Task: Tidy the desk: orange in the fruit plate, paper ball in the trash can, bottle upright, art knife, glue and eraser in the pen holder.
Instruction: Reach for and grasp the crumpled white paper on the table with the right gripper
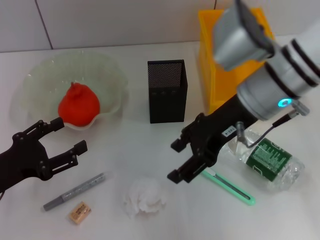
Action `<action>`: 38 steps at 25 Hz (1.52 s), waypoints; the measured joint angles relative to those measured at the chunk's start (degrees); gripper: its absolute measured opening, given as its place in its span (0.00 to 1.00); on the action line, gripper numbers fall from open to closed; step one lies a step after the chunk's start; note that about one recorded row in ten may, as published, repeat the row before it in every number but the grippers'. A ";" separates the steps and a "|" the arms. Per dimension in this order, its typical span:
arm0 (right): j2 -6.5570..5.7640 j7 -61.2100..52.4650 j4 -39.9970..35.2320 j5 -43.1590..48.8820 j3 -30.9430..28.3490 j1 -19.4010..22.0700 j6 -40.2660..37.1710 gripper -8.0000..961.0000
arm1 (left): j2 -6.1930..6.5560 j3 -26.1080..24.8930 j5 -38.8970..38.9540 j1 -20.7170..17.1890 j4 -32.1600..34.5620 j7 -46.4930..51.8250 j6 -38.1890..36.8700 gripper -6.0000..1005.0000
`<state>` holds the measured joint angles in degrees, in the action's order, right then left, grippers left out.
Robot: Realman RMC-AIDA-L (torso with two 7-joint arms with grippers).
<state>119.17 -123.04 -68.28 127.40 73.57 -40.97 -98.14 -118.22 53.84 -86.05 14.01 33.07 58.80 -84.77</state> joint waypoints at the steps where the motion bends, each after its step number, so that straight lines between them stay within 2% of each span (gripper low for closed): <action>1: 0.00 -1.05 -0.33 0.76 1.29 -0.57 -0.04 0.83 | 0.01 0.02 0.00 -0.03 0.09 0.00 -0.01 0.86; 8: 0.20 -11.36 -1.01 3.65 10.42 -4.45 1.27 0.83 | 0.01 0.09 0.00 -0.13 0.26 0.00 0.00 0.86; 18: 0.49 -17.19 -0.73 4.88 20.47 -6.43 6.71 0.83 | 0.00 1.18 -0.18 0.48 0.39 0.00 0.14 0.86; 38: 0.63 -19.13 4.12 2.14 31.40 -6.86 17.85 0.83 | 0.10 1.96 -0.17 0.58 0.22 -0.09 0.38 0.86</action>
<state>119.80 -142.17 -64.16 129.55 104.97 -47.83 -80.29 -118.12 55.80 -86.22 14.59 33.29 58.71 -84.39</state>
